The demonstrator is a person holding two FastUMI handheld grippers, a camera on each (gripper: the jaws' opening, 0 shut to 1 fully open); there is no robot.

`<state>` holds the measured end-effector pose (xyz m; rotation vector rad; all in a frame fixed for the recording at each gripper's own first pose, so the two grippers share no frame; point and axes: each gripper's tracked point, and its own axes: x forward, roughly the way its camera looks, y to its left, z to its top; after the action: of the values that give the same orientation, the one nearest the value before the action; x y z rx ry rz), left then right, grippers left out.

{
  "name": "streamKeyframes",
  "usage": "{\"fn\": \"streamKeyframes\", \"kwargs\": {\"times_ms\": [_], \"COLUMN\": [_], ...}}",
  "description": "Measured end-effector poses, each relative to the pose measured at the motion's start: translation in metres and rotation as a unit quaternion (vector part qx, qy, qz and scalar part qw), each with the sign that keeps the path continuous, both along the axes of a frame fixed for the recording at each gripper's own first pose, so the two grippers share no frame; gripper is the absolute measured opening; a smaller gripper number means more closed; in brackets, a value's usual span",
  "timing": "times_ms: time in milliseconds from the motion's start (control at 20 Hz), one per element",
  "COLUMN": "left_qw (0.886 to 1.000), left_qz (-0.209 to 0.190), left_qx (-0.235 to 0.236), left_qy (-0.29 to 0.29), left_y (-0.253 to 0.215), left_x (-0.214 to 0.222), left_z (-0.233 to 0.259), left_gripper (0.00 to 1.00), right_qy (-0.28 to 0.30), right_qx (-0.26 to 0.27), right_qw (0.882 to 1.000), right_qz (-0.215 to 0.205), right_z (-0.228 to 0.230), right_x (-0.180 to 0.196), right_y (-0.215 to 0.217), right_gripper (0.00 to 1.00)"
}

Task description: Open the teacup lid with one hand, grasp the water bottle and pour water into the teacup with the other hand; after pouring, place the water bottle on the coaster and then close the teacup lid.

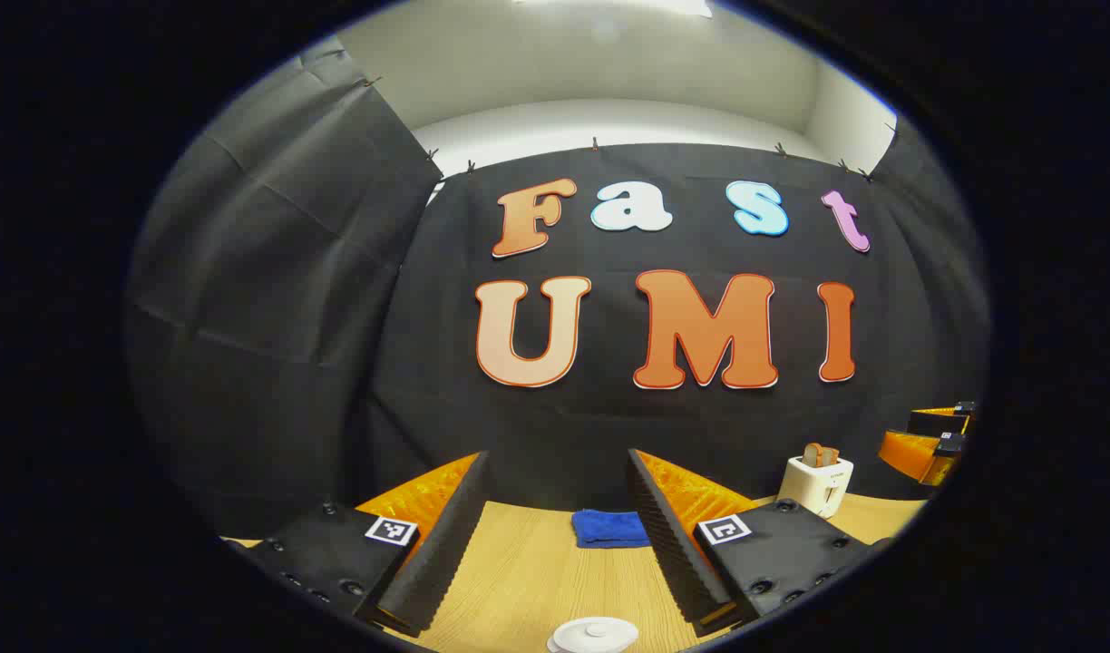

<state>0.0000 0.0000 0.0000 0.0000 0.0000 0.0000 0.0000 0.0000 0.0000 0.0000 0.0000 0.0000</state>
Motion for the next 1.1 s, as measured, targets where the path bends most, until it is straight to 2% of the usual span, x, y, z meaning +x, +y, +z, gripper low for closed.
{"fn": "streamKeyframes", "kwargs": {"times_ms": [150,500,750,1100], "left_qw": [1.0,1.0,1.0,0.998], "left_qz": [0.0,0.011,0.004,-0.048], "left_qx": [0.005,0.018,0.002,-0.03], "left_qy": [0.0,-0.001,-0.005,0.026], "left_y": [-0.002,-0.002,-0.007,-0.024], "left_x": [0.0,-0.004,-0.005,-0.005], "left_z": [0.001,0.009,0.009,-0.023], "left_gripper": [0.96,0.96,0.96,0.97], "right_qy": [-0.009,0.008,0.017,0.021], "right_qx": [-0.01,0.002,0.022,0.039], "right_qw": [1.0,1.0,0.999,0.998], "right_qz": [0.005,0.016,0.018,0.046], "right_z": [0.004,0.002,-0.005,-0.02], "right_x": [-0.003,-0.01,-0.015,-0.022], "right_y": [0.006,0.013,0.01,0.016], "right_gripper": [0.95,0.94,0.95,0.95]}}
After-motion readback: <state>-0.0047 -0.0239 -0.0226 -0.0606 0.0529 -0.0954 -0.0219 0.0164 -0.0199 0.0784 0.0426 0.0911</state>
